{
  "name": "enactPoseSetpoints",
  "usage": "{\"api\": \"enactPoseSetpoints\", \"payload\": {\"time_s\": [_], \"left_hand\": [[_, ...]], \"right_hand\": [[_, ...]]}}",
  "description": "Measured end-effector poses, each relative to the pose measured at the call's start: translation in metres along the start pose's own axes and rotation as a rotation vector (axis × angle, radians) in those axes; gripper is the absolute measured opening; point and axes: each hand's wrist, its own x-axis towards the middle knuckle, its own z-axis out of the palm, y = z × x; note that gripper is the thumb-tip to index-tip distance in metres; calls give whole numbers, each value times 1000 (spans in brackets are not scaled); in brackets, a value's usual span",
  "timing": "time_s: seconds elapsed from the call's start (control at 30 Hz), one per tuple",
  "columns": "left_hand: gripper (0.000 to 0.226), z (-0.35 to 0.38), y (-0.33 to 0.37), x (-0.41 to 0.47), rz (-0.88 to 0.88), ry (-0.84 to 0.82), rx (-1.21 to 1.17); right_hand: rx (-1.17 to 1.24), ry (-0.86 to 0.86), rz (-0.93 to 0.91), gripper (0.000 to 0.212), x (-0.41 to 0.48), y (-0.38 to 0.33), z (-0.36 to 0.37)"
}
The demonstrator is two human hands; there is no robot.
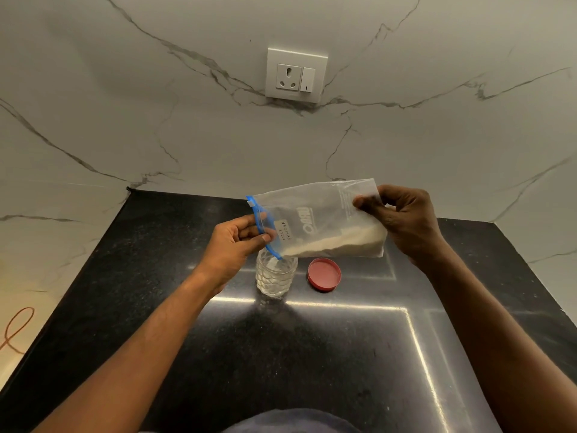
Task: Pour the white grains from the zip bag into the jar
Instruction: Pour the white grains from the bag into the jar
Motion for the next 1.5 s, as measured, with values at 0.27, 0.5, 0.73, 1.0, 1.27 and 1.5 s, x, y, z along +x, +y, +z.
{"api": "enactPoseSetpoints", "payload": {"time_s": [0.27, 0.5, 0.73, 1.0, 1.27, 1.5], "left_hand": [[37, 1, -1, 0, 0, 15, 1], [35, 2, -1, 0, -6, 28, 11], [30, 3, 0, -1, -2, 24, 12], [27, 3, 0, -3, 2, 18, 6], [27, 5, -1, -3, -6, 26, -6], [26, 6, -2, -4, 0, 14, 5]], "right_hand": [[31, -3, 9, 4, -3, -5, 5], [6, 18, -6, 16, -6, -8, 10], [25, 37, -17, 12, -7, -14, 14], [22, 42, -27, 11, -7, -17, 14], [12, 72, -7, 12, -6, -19, 13], [4, 63, -6, 16, -7, -18, 12]]}}
